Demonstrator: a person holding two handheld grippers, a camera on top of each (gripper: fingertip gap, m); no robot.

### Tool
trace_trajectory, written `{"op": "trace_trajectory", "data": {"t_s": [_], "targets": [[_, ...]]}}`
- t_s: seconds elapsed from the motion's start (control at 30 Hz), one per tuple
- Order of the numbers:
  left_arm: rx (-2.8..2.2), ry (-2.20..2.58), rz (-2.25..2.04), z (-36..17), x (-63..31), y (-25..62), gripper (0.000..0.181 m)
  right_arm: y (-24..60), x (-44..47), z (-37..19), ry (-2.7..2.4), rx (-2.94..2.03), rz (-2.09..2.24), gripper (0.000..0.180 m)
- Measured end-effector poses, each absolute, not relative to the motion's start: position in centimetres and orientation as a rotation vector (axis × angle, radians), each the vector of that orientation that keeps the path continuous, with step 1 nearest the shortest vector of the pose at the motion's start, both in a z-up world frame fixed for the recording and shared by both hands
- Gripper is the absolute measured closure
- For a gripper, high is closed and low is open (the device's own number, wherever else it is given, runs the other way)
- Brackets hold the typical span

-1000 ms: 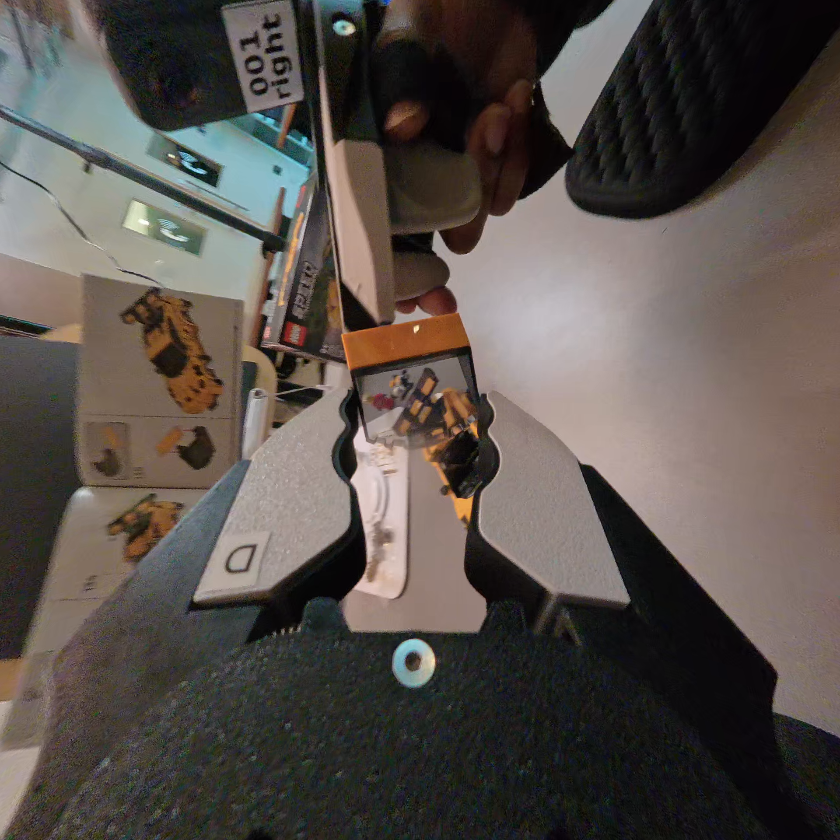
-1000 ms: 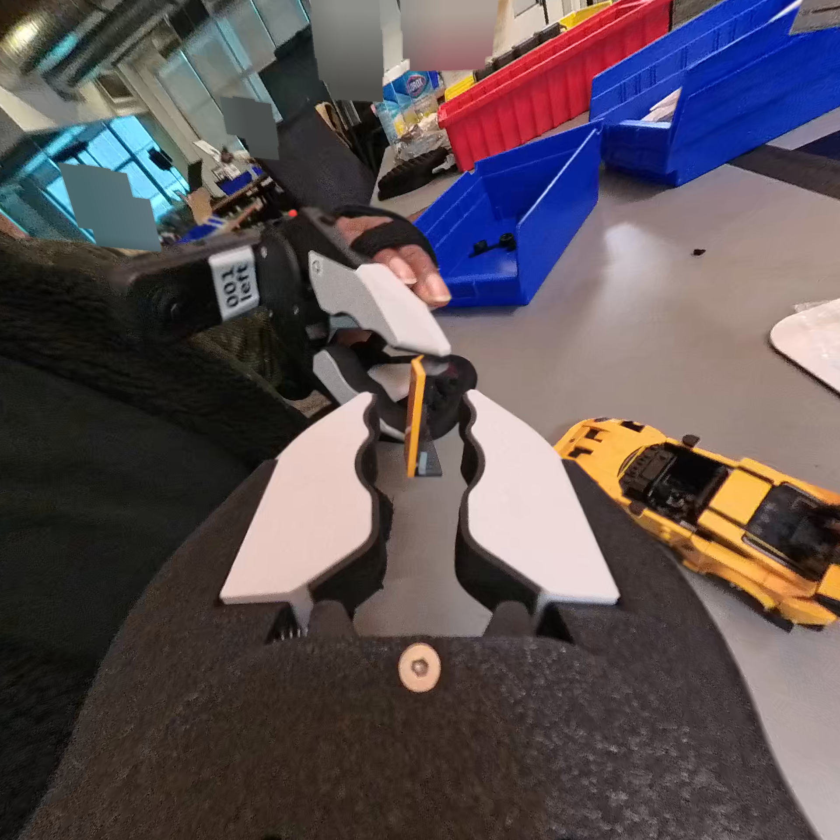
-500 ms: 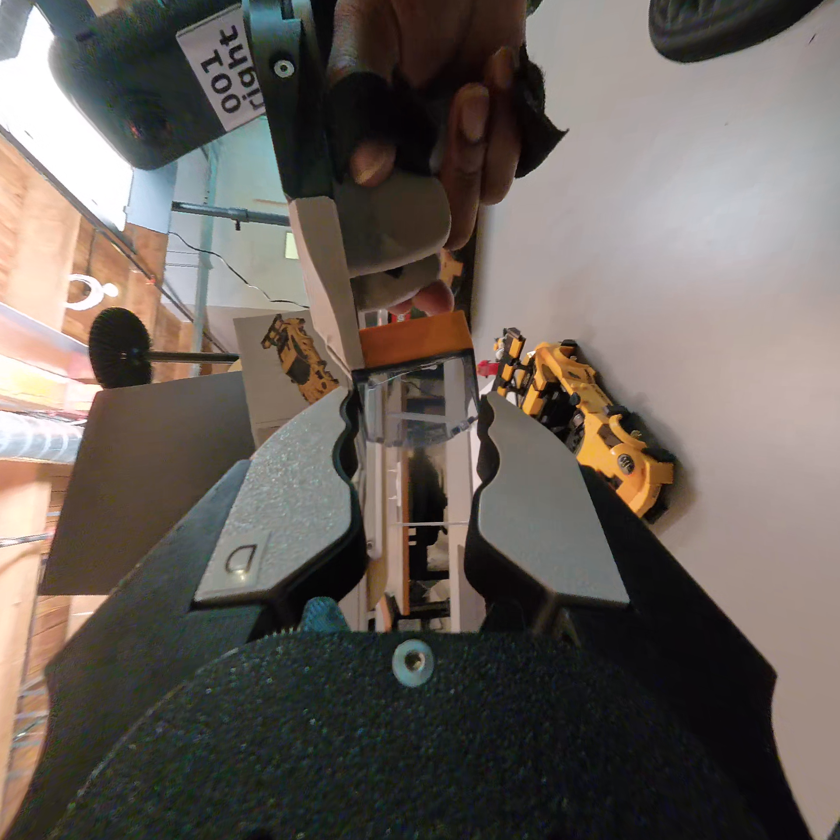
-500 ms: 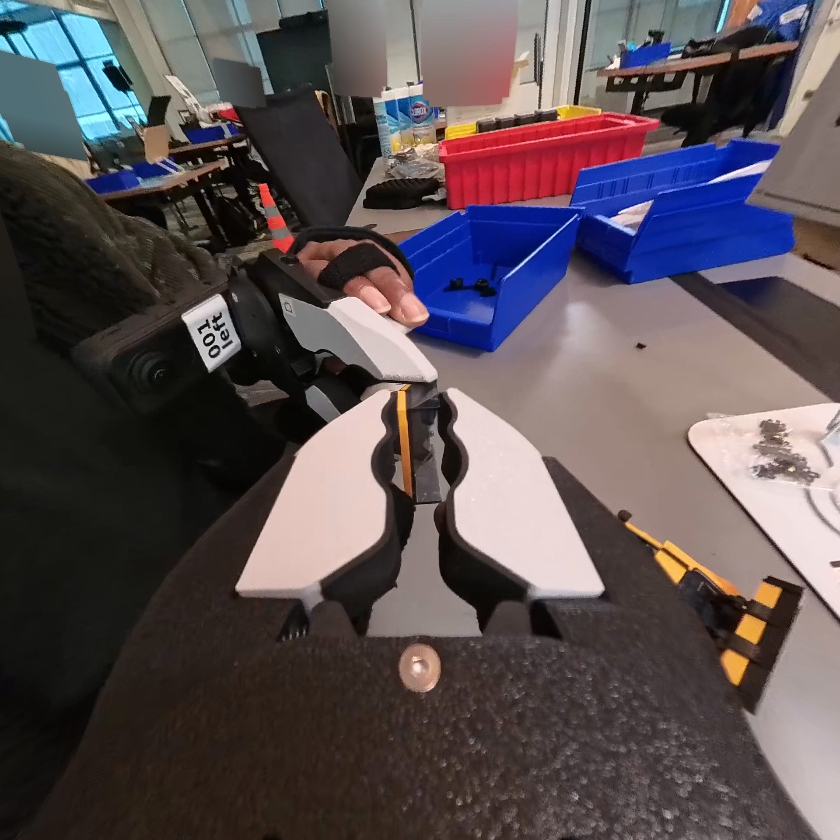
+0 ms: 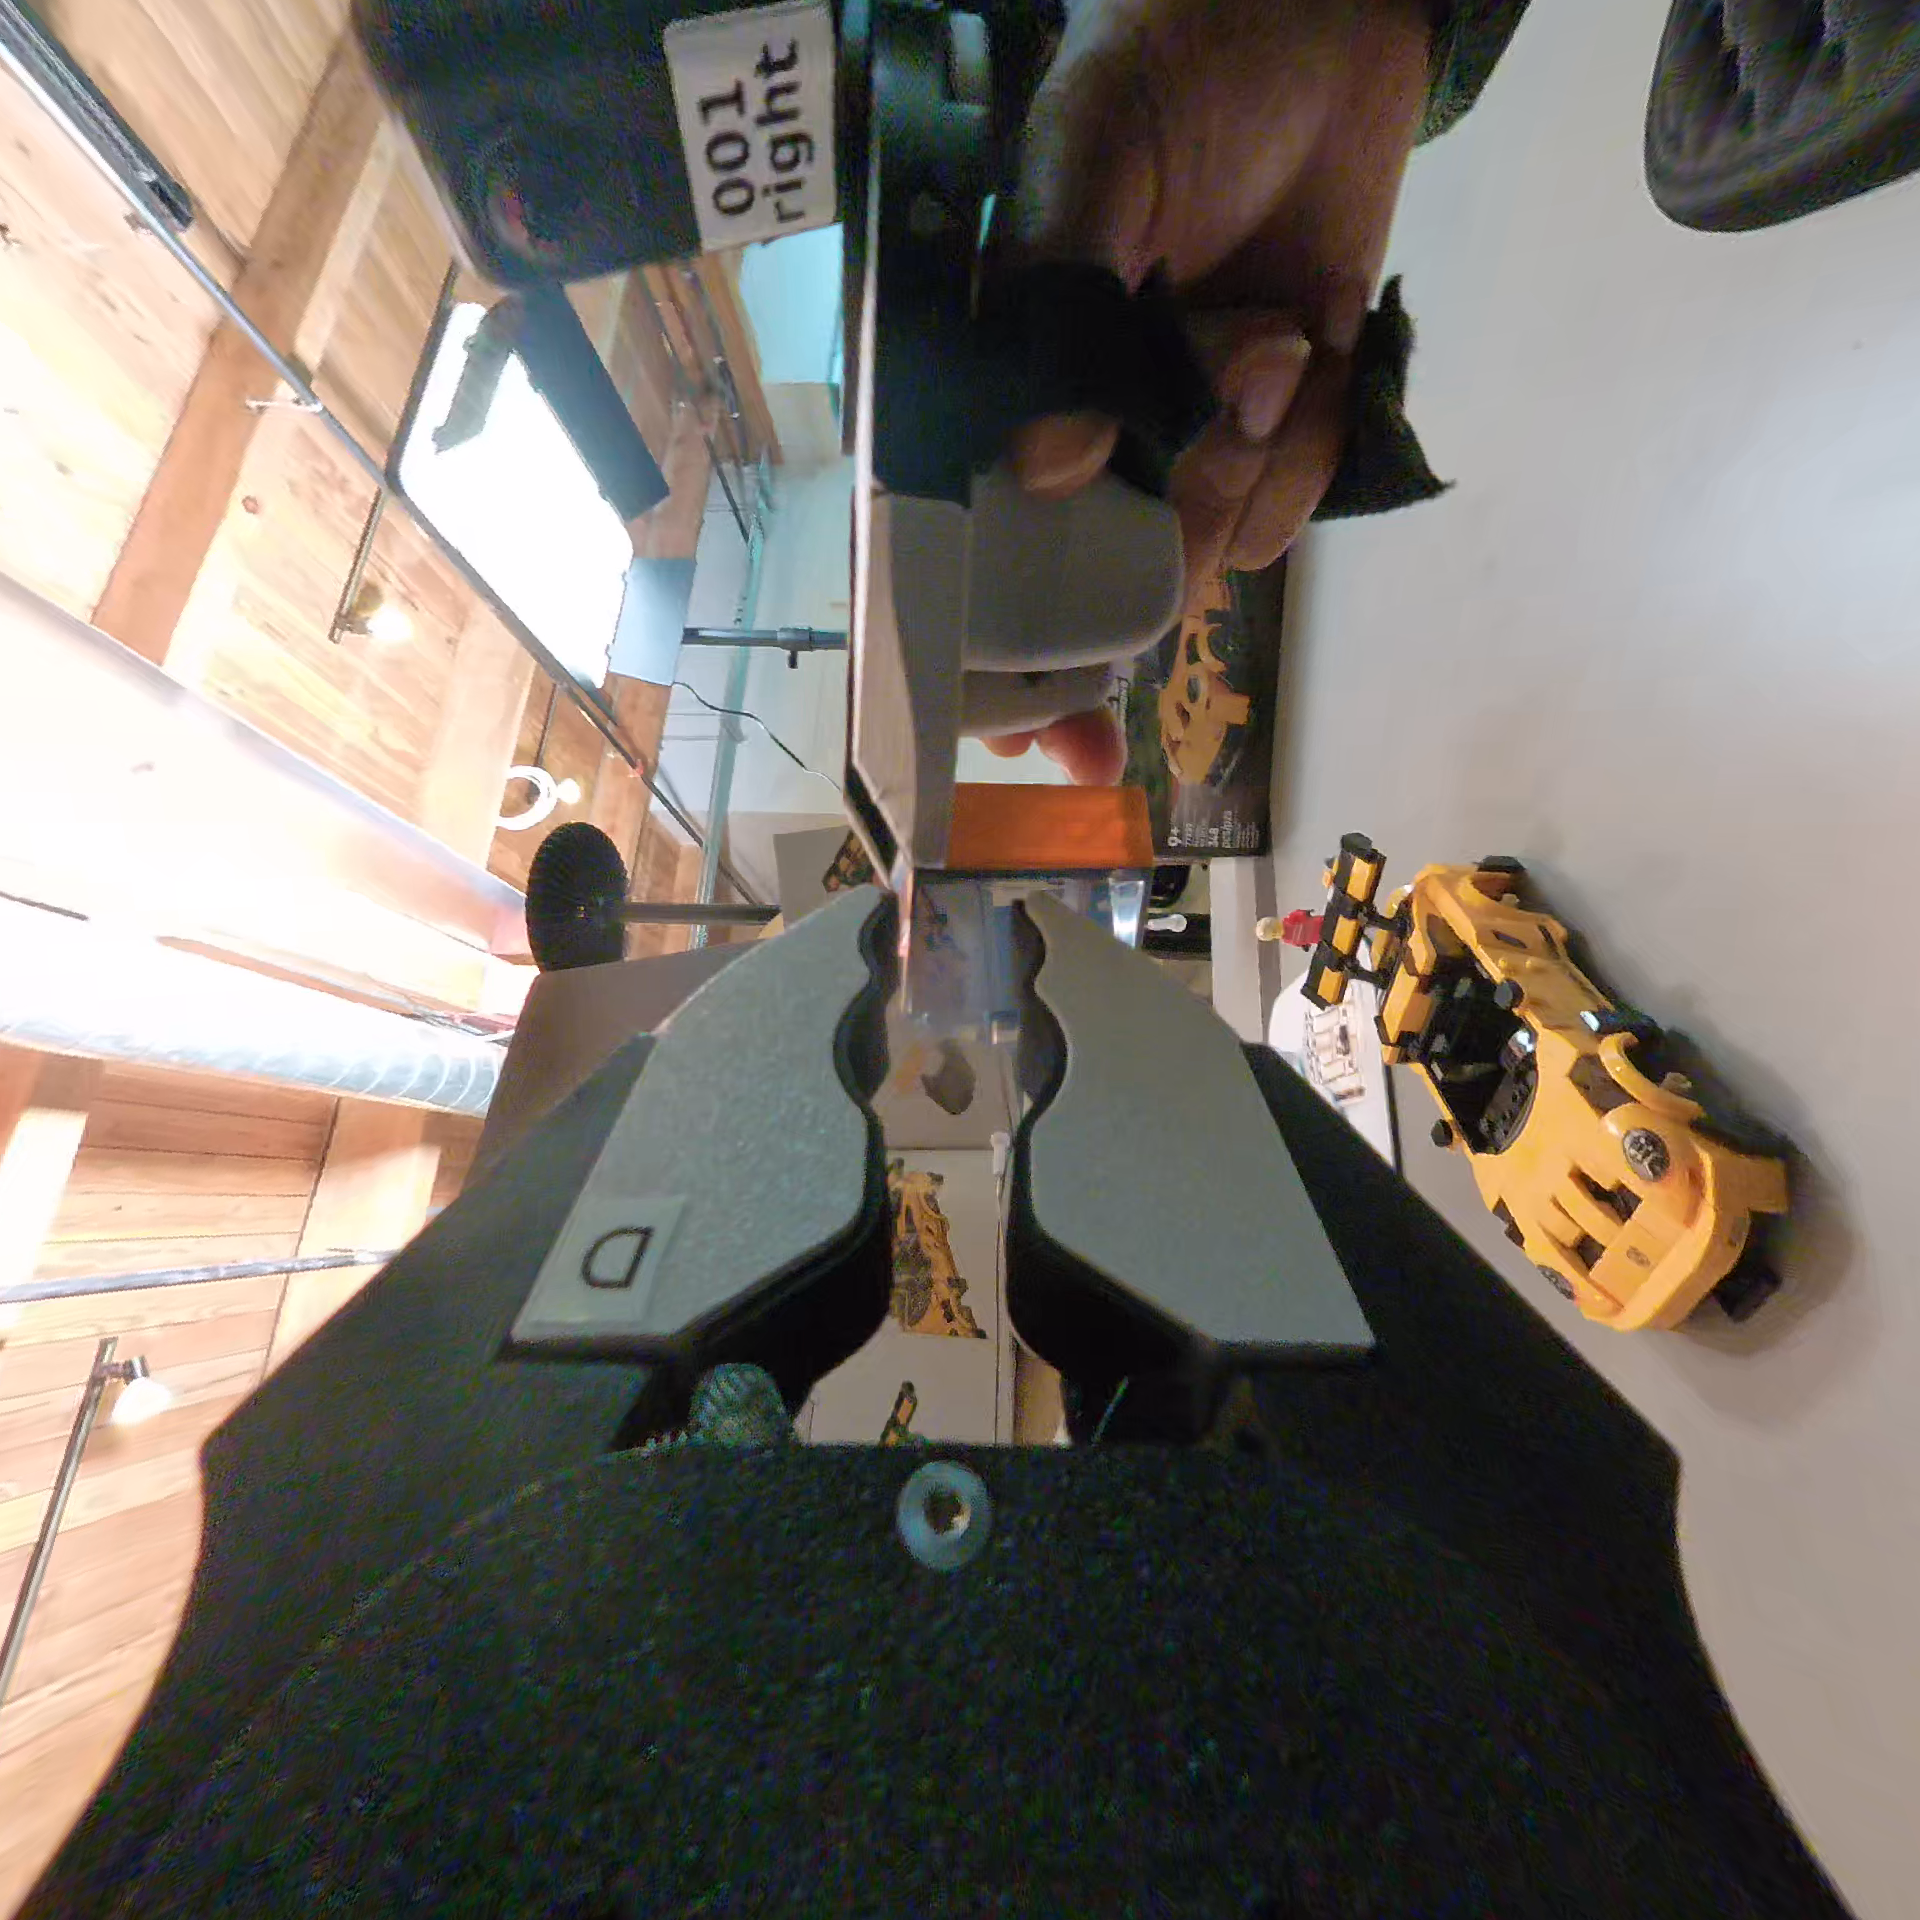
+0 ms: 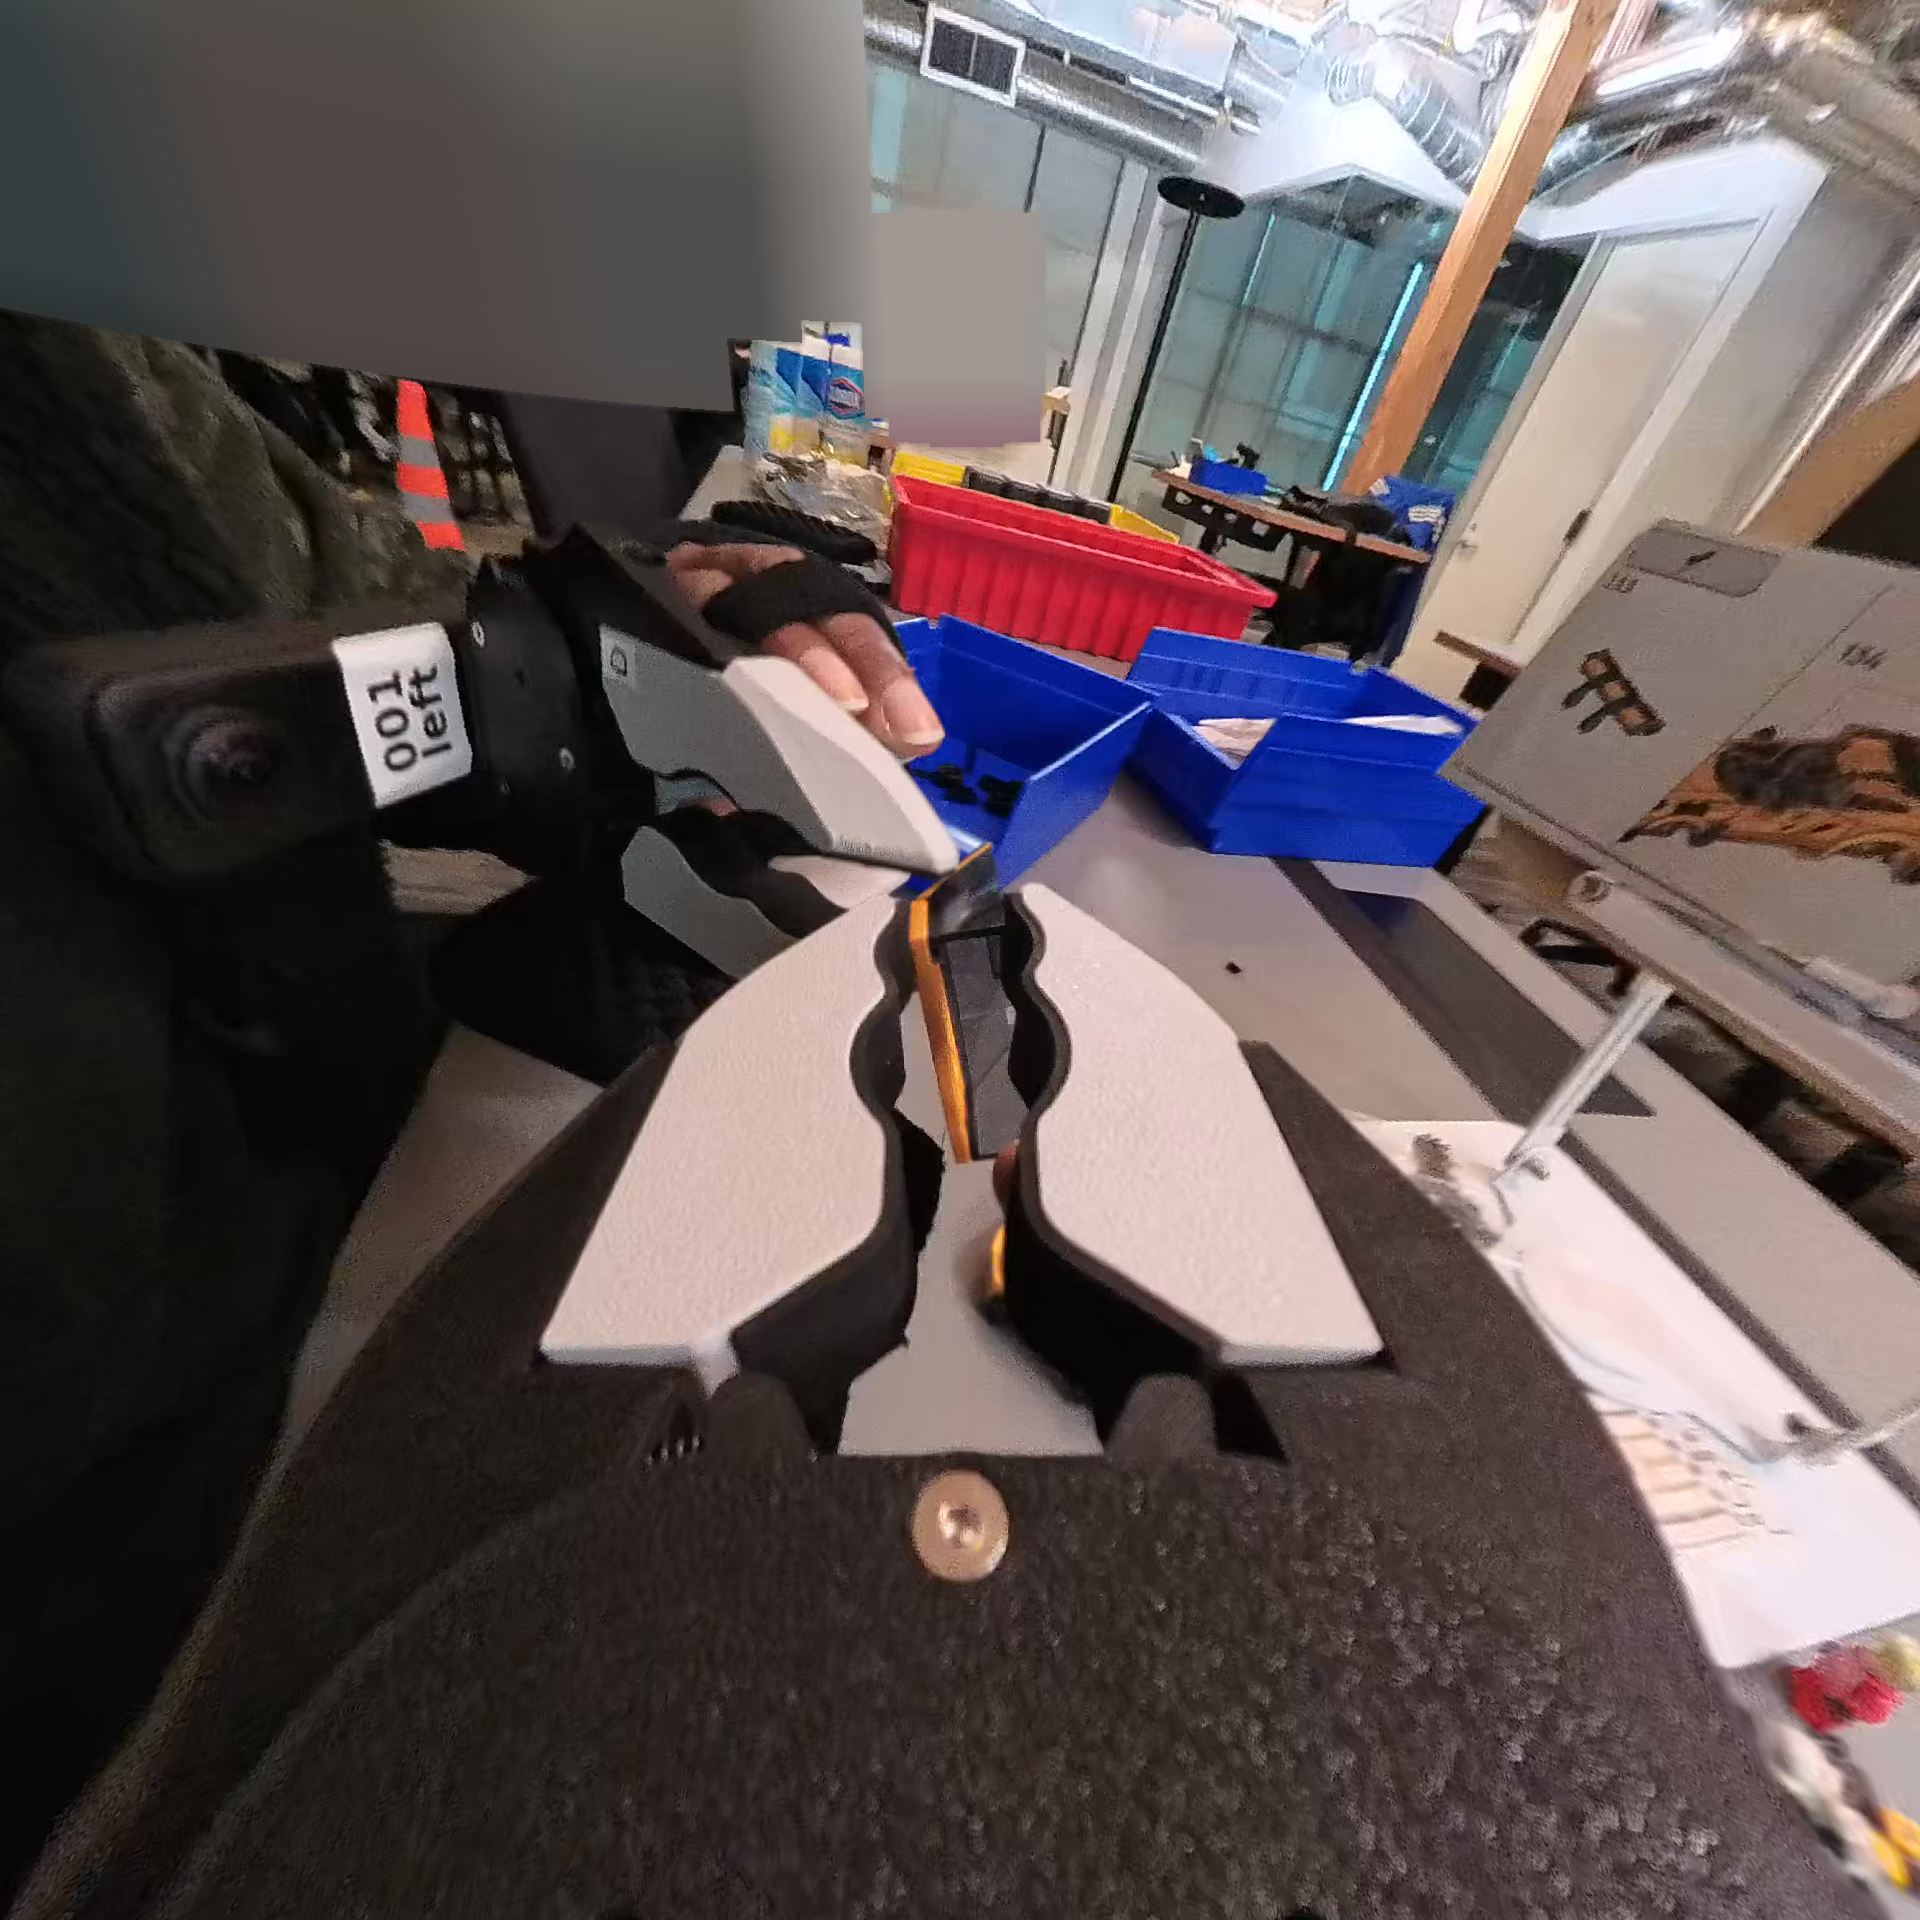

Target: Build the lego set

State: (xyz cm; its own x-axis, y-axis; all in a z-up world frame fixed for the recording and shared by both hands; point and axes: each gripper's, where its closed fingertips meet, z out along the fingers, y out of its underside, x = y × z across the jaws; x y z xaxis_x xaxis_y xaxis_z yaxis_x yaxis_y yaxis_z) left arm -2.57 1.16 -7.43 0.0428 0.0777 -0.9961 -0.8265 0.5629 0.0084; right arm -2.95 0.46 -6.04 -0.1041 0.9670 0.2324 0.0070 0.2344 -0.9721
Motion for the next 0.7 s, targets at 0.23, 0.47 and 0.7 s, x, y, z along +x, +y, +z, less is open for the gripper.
{"op": "trace_trajectory", "data": {"t_s": [0.23,0.47,0.7], "targets": [[-0.77,1.312,0.689,-7.6,-2.9,1.3,0.129,0.8,-2.4,-6.2,-1.356,-1.037,1.193,0.163],[-0.83,1.362,0.67,-9.7,-3.0,2.7,0.111,1.8,-2.9,-6.5,-1.117,-1.392,1.771,0.163],[-0.957,1.37,0.502,-10.6,-2.6,3.0,0.131,2.0,-3.4,-8.2,-0.95,-1.626,2.13,0.164]]}}
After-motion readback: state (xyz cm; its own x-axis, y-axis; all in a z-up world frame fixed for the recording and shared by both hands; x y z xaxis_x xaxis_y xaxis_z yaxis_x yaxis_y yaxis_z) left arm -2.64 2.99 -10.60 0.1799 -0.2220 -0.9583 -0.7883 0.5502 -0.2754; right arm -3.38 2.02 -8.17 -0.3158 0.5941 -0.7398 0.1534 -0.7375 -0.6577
